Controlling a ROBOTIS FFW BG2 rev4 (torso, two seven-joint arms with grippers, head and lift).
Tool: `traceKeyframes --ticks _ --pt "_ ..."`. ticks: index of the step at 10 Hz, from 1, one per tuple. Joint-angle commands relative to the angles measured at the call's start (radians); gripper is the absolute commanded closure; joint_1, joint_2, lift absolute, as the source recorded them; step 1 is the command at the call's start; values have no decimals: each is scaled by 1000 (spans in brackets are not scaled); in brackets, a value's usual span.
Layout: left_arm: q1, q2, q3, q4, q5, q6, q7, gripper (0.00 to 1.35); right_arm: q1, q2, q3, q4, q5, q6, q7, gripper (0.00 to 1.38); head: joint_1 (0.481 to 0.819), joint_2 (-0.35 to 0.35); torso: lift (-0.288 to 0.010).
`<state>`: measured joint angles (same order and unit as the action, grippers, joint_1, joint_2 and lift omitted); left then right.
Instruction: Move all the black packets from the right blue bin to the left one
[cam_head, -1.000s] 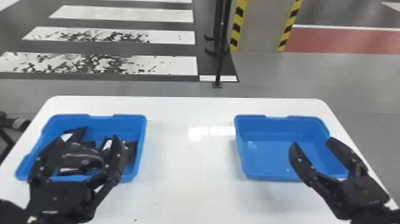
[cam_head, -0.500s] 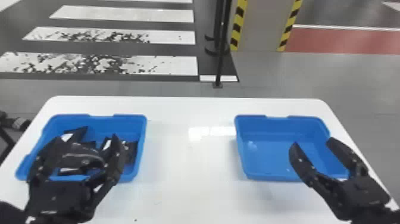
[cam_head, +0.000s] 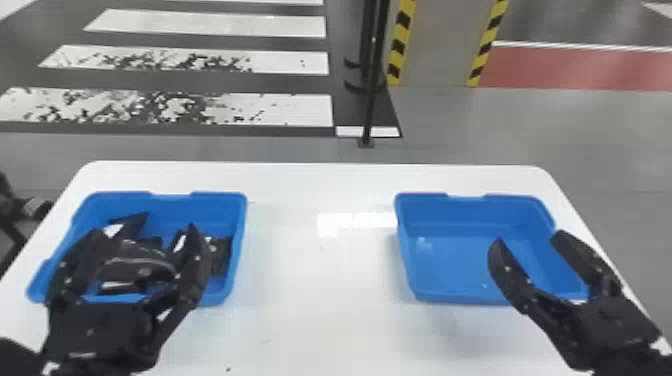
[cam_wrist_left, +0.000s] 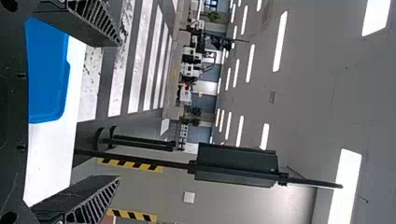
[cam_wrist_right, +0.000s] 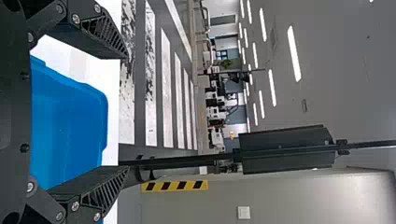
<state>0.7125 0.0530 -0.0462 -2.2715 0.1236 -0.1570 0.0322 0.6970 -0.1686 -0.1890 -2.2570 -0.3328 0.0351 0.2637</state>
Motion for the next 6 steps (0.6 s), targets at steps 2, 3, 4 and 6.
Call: traceKeyframes --ticks 2,3,4,6 --pt "-1 1 -4 0 -2 -3 0 -2 0 0 0 0 -6 -8 0 197 695 -66 -140" --pt "-1 1 -2 0 -2 0 0 -2 0 0 0 0 -6 -11 0 197 695 -66 -140" --pt "-3 1 -2 0 -2 0 0 -2 0 0 2 0 -6 -11 0 197 695 -66 -140" --pt "-3 2 -6 0 0 0 0 -2 -5 0 2 3 -6 -11 0 197 695 -65 -140"
